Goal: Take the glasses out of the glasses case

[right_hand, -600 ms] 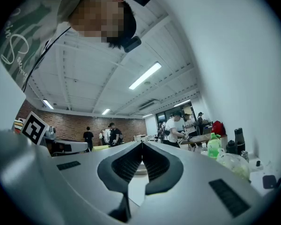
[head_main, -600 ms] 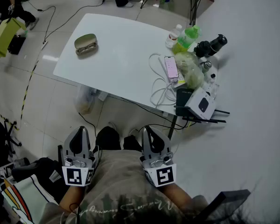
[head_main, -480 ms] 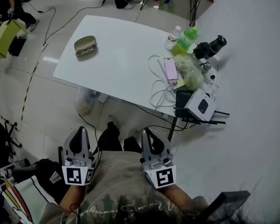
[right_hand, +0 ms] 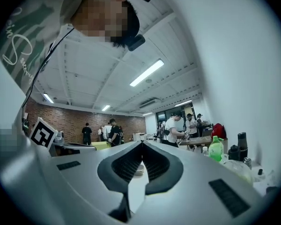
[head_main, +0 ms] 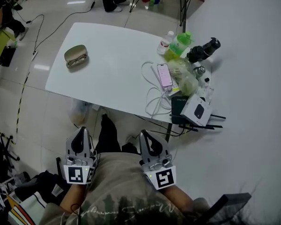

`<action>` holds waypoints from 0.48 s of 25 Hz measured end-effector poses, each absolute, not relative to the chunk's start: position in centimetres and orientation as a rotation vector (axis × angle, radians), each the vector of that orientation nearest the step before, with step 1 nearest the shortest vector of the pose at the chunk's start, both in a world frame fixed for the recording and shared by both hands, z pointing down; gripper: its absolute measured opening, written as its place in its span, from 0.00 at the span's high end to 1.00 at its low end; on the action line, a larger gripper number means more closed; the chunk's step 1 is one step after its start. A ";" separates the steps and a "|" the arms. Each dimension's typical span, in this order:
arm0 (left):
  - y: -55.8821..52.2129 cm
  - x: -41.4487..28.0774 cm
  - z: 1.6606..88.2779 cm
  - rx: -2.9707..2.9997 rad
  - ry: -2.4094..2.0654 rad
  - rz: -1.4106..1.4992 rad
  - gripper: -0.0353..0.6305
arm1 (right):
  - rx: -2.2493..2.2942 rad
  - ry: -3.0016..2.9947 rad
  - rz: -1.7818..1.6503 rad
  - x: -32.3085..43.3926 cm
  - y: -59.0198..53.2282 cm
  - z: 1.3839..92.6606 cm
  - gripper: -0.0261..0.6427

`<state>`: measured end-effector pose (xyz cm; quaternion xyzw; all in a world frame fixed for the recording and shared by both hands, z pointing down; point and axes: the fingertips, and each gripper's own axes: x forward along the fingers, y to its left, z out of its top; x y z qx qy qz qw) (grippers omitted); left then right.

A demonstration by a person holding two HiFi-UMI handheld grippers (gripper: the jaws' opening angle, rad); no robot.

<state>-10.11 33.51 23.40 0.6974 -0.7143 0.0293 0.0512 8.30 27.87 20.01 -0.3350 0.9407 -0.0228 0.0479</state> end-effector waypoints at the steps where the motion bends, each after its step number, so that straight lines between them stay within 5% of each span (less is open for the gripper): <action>1: 32.7 -10.7 23.4 2.126 -2.164 0.082 0.94 | -1.018 2.872 -0.056 7.5 27.2 19.8 0.94; 12: 24.6 -18.9 24.0 2.241 -2.156 0.166 0.94 | -0.899 2.958 -0.084 -6.2 17.7 20.2 0.94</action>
